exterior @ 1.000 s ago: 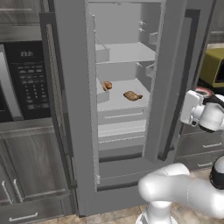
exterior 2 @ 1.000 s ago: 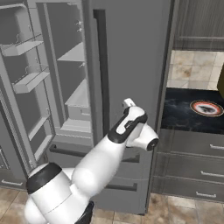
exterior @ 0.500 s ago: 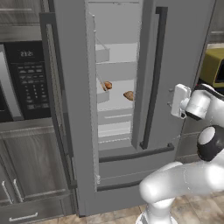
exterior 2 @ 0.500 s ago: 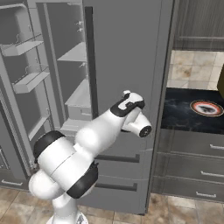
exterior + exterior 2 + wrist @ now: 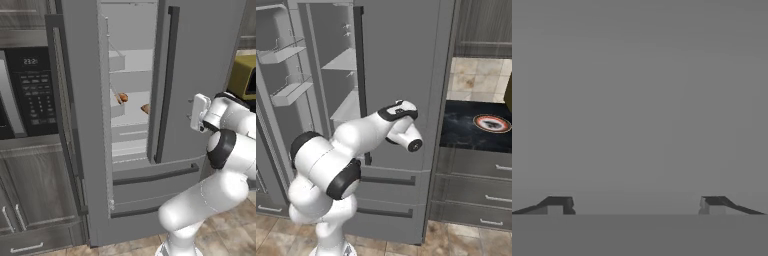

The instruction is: Place the chicken drumstick on the counter behind the older chicken drumstick on the same shelf of the fridge to maintain FIFO order. Close the fridge door when finished.

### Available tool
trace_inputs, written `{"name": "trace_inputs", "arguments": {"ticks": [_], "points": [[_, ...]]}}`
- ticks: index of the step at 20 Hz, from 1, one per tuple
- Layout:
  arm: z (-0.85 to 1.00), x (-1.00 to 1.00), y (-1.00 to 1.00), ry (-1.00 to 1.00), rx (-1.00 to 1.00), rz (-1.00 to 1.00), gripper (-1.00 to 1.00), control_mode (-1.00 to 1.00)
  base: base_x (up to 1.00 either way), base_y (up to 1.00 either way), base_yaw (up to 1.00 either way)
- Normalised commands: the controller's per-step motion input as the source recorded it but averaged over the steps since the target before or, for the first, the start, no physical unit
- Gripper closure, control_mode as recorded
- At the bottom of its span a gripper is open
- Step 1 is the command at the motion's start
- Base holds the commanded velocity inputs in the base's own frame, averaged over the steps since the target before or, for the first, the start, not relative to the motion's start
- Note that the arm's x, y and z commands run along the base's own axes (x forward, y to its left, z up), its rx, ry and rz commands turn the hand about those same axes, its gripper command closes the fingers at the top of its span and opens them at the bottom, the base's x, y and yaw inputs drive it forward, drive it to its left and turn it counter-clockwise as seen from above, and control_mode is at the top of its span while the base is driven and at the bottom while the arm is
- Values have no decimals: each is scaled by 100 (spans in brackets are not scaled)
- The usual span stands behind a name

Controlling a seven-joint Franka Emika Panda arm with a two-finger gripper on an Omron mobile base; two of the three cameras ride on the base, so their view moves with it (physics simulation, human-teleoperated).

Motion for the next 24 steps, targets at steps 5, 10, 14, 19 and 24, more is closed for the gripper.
{"name": "trace_inputs", "arguments": {"ticks": [5,10,14,19,24], "points": [[26,-27,0,1,0,0,-100,-100,0,0,0],[94,-96,0,0,-2,0,-100,-100,0,0,0],[83,-99,7,0,-4,0,-100,-100,0,0,0],[-15,-20,17,6,-9,-2,-100,-100,0,0,0],[6,-100,76,-47,-31,1,-100,-100,0,0,0]]}}
